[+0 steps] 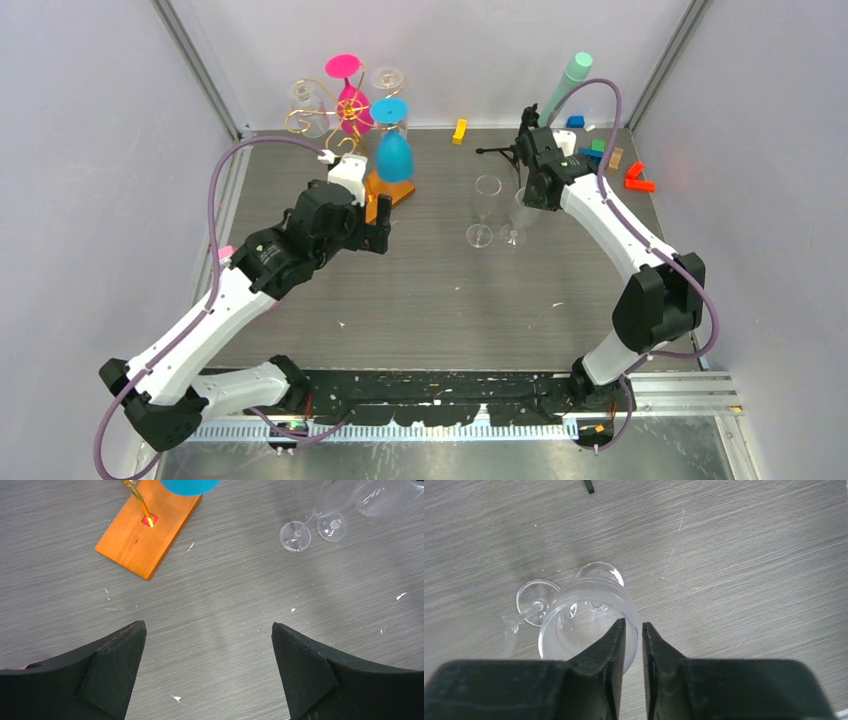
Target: Take the wine glass off the wine glass rack
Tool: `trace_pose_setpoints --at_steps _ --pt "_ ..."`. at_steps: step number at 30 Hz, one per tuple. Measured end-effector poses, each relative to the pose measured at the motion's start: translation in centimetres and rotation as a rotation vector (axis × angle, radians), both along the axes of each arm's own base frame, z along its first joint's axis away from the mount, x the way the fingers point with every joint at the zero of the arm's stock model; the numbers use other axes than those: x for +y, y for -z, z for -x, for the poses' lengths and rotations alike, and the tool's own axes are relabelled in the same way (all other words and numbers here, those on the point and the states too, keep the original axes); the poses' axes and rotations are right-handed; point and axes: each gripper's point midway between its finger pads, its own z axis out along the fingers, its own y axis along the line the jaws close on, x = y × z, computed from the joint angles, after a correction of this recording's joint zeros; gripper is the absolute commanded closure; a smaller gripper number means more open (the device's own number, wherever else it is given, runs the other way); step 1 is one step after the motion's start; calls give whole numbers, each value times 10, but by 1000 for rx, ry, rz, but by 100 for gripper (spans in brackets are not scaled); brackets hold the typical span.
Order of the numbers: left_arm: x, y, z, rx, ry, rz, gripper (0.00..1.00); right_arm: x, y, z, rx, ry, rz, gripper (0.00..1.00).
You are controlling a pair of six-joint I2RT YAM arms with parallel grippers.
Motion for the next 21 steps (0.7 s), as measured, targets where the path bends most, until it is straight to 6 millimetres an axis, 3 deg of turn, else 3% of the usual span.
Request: trace_pose_setpoints --at_steps 2,5,12,18,21 --pt "2 0 -1 -5 -2 -5 0 0 0 -3 -1 0 0 58" --pt "5 -2 -5 -12 -10 -13 0 1 -3 -6 -9 -5 -3 52" --pt "16 -22 -25 -42 -52 23 0 5 -29 -10 -75 -17 -36 48" --pt "14 -54 -48 -69 -53 132 1 5 -71 4 -182 -35 -96 48" --pt "19 -76 -65 -89 -69 217 4 6 -97 20 -261 -60 -155 48"
